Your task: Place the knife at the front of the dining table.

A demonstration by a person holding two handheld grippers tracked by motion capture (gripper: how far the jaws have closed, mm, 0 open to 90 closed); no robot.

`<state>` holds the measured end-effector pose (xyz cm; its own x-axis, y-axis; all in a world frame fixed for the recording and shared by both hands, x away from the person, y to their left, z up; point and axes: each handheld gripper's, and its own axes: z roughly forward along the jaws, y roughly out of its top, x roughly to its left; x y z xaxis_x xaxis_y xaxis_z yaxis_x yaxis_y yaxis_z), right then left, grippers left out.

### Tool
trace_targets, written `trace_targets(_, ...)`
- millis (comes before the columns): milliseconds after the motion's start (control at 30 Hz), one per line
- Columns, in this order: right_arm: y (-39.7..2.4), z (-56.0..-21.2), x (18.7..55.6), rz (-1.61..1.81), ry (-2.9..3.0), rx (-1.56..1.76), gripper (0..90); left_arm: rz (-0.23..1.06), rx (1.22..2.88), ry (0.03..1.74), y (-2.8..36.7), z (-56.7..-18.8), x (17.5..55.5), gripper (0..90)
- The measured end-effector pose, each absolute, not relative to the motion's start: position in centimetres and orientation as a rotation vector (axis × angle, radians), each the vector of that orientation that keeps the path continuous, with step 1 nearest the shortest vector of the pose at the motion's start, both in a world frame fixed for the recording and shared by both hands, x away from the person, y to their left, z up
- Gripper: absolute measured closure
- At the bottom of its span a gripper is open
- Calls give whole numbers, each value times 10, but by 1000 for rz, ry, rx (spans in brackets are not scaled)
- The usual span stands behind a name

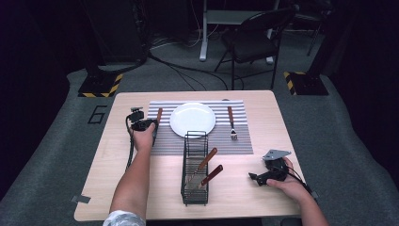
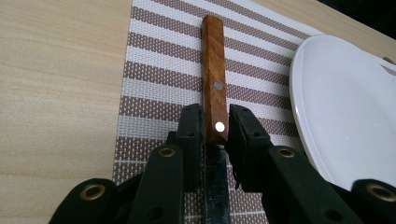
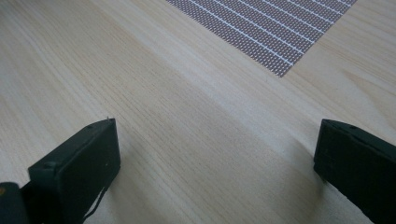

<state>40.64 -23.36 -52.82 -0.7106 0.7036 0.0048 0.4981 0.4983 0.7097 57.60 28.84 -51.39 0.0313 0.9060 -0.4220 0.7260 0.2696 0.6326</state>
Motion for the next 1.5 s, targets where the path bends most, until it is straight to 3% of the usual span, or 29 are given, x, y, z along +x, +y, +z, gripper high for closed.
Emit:
trace_targets(533, -234, -528, 406, 1026, 2462, 1015, 0, 360, 1545, 1697, 304, -500, 558, 715)
trace_targets(1167, -234, -528, 406, 1025, 2462, 1013, 0, 339, 1561, 1567, 319, -473, 521, 673)
trace_targets(1500, -234, -528, 406, 1023, 2464, 1013, 0, 341, 1591, 1482, 322, -457, 495, 606)
